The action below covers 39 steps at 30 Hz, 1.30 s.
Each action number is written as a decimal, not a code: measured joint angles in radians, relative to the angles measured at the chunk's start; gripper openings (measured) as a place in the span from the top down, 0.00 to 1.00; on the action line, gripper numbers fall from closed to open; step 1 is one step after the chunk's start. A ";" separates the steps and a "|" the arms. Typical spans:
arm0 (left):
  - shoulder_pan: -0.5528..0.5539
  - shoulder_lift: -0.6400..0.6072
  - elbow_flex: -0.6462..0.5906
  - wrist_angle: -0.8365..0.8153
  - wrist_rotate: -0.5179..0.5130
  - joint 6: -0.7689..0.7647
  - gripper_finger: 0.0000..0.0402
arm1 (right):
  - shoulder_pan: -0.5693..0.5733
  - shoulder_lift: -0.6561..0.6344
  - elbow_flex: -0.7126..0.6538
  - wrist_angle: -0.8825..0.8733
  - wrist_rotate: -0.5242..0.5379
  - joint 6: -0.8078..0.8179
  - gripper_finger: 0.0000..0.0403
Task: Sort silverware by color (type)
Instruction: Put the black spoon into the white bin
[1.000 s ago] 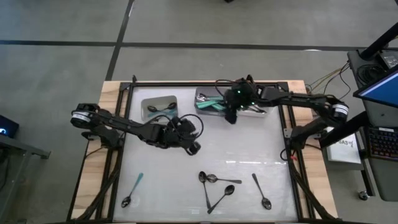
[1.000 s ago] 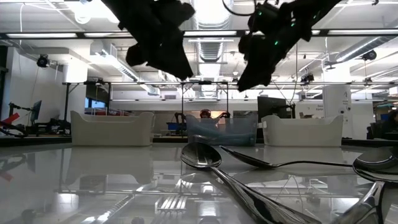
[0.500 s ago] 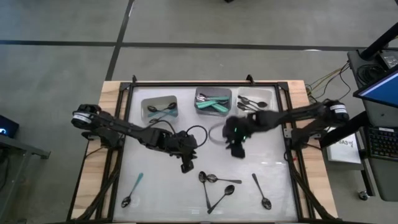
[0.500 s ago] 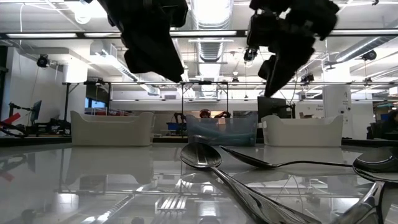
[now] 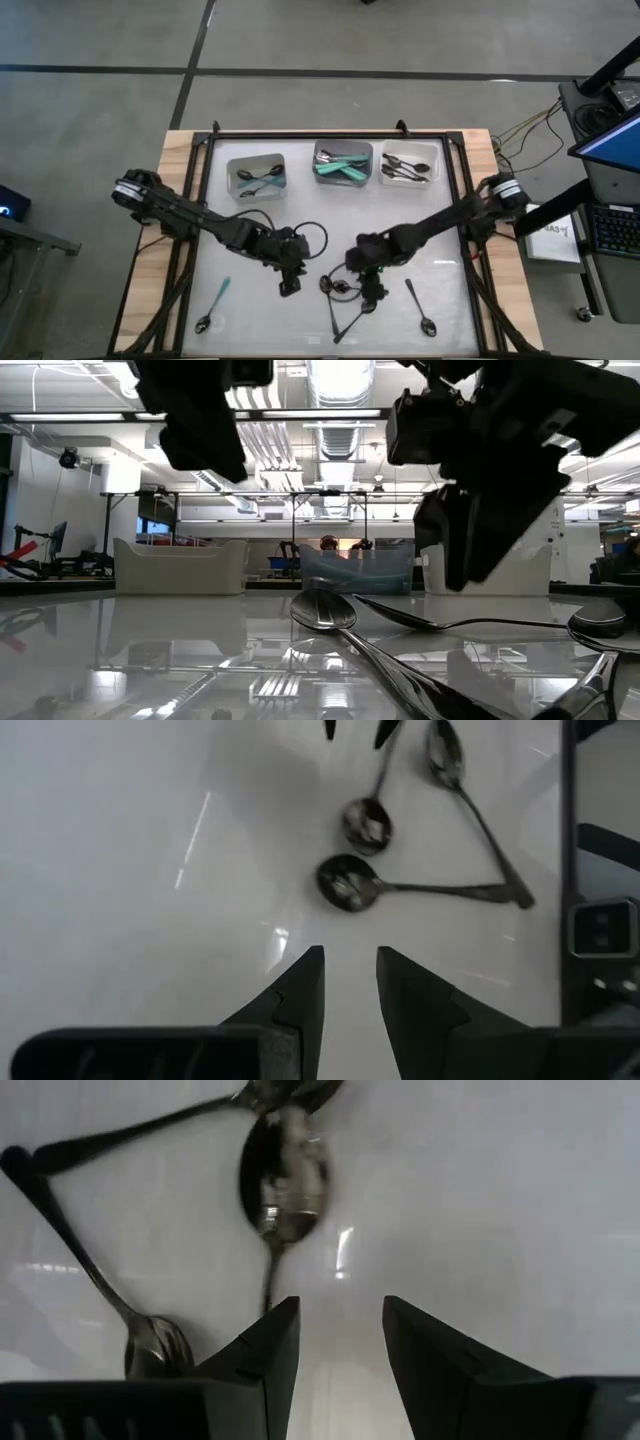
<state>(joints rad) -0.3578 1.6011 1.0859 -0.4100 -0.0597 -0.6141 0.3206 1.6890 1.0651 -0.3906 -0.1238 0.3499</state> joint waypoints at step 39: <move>-0.136 -0.014 0.000 -0.010 -0.010 0.007 0.81 | 0.048 0.083 0.208 -0.426 0.302 0.206 0.97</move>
<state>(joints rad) -0.4942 1.5875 1.0859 -0.4198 -0.0692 -0.6075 0.3685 1.7720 1.2729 -0.8166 0.1783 0.5555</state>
